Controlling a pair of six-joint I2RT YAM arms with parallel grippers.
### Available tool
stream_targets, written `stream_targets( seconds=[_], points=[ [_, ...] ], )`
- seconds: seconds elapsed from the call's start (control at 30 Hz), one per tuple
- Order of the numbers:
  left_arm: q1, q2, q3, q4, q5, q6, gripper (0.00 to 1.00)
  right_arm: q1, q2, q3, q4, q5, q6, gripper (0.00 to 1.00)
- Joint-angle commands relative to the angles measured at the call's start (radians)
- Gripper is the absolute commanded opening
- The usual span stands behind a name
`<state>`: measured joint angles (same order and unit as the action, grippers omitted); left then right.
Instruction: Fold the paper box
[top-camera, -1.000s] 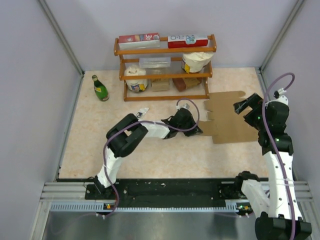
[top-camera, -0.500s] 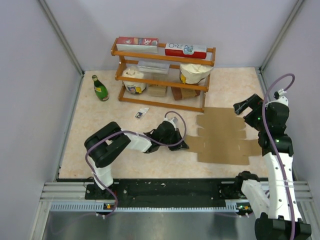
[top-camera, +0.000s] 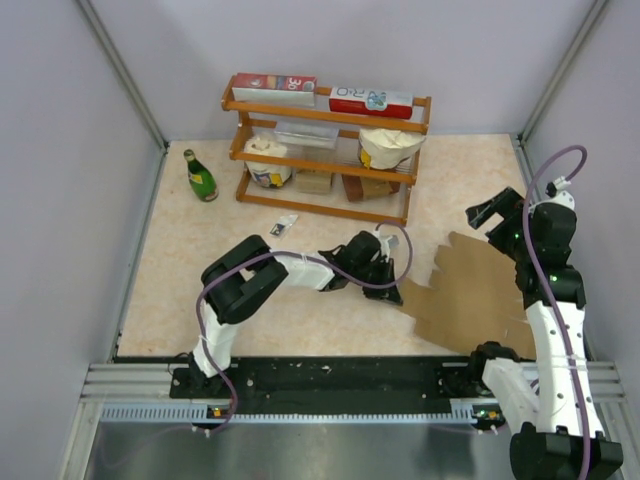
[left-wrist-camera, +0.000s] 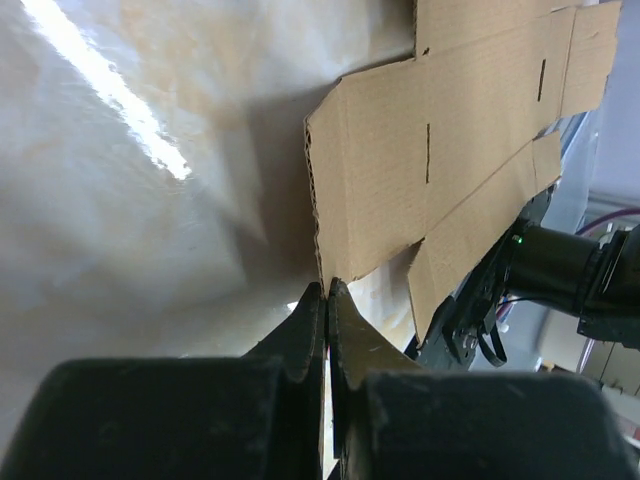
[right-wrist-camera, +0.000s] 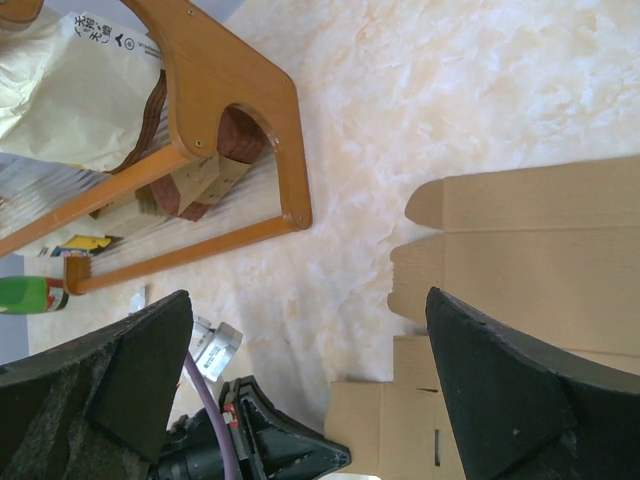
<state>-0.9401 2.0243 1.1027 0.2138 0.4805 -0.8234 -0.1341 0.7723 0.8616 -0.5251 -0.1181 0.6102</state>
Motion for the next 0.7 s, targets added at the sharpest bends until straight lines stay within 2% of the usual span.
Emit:
stream_targets(
  seconds=[0.0, 0.1, 0.4, 0.67],
  points=[
    [-0.019, 0.025, 0.014, -0.145, 0.021, 0.076, 0.0, -0.009, -0.018, 0.01, 0.0, 0.009, -0.016, 0.98],
    [-0.02, -0.028, -0.074, -0.107, 0.004, 0.05, 0.0, -0.009, -0.022, 0.008, 0.002, 0.014, -0.015, 0.98],
    [-0.02, -0.301, -0.499, 0.122, -0.1, -0.112, 0.0, -0.009, 0.015, -0.032, 0.022, 0.0, 0.0, 0.97],
    [0.006, -0.42, -0.687, 0.22, -0.23, -0.236, 0.0, -0.009, 0.062, -0.058, 0.045, -0.052, -0.027, 0.96]
  ],
)
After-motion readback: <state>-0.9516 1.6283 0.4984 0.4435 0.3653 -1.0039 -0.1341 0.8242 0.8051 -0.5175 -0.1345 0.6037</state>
